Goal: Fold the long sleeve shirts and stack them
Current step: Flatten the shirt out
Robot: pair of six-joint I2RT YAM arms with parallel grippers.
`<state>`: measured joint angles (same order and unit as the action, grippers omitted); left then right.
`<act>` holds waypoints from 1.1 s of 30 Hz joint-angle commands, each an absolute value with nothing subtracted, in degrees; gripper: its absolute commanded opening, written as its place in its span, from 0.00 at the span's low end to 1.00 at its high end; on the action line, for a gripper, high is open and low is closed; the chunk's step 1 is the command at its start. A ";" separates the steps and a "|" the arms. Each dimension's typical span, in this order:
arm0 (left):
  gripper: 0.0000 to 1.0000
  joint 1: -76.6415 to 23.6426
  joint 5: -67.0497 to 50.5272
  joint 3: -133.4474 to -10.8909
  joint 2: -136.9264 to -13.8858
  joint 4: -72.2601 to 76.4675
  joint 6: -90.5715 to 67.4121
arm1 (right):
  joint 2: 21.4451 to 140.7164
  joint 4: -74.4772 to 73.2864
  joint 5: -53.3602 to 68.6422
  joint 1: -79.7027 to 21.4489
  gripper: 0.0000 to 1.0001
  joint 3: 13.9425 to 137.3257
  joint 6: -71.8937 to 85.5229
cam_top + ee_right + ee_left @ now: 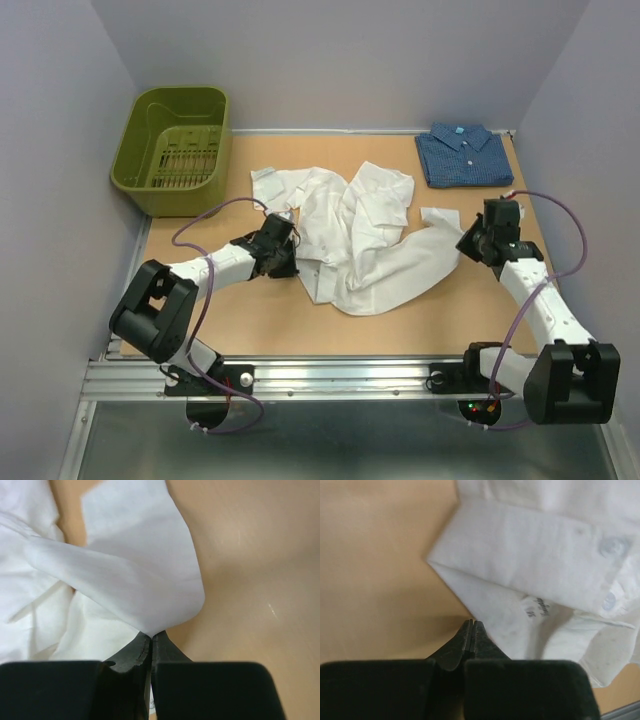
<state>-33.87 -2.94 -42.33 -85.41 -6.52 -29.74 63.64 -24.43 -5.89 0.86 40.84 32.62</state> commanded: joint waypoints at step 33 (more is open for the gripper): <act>0.66 -56.16 -10.20 -61.78 -100.36 8.96 -41.83 | 54.49 -30.85 -1.32 1.23 0.01 49.22 29.18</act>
<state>-55.24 -9.47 -57.98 -99.44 5.26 -40.03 56.16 -32.84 -1.96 1.06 51.24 28.73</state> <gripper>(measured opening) 0.672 0.022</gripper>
